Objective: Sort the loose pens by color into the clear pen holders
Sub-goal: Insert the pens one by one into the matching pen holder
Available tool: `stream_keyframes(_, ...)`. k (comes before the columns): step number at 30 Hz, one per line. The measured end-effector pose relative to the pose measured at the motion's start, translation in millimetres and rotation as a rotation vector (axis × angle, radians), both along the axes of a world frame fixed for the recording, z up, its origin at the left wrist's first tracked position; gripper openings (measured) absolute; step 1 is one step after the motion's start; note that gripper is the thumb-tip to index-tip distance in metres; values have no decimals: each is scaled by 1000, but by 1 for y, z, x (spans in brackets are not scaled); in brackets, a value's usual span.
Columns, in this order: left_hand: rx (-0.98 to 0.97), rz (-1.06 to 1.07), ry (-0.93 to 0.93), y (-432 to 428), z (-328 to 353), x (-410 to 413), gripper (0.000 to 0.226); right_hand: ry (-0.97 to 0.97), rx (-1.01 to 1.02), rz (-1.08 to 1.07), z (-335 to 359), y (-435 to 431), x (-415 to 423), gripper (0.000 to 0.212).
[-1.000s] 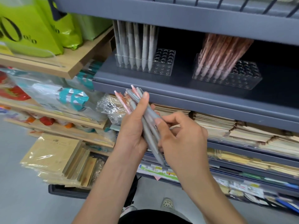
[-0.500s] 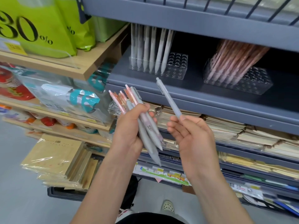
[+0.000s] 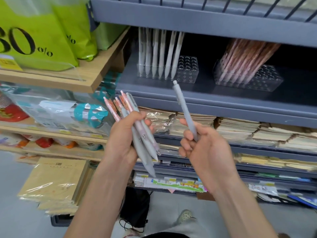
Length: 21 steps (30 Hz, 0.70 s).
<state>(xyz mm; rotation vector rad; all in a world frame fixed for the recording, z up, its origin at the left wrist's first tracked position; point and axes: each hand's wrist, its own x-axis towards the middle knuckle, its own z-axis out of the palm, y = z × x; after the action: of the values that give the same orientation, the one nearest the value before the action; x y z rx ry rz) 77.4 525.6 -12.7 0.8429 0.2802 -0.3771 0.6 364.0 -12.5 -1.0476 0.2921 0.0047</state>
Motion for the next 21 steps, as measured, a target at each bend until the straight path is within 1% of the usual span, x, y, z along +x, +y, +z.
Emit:
stream_keyframes(2, 14, -10, 5, 4, -3, 1, 9, 3, -17, -46, 0, 7, -1, 28)
stream_keyframes(5, 29, -23, 4, 9, -5, 4, 9, -26, -117, -113, 1, 12, -3, 21)
stream_keyframes(8, 14, -39, -6, 9, -4, 7, 9, -62, -191, -150, 6, 12, 0, 25)
stream_keyframes(12, 6, -70, -16, 6, -1, 10, 9, -144, -284, -138, 9, 10, 4, 33)
stream_keyframes(14, 5, -61, -30, 4, 0, 11, 12, -156, -332, -121, 6, 11, 5, 31)
stream_keyframes(18, -8, -35, -47, 3, 4, 11, 16, -109, -370, -146, 2, 11, 7, 23)
stream_keyframes(21, -11, -42, -45, 3, 4, 12, 22, -26, -544, -264, 5, 5, 13, 27)
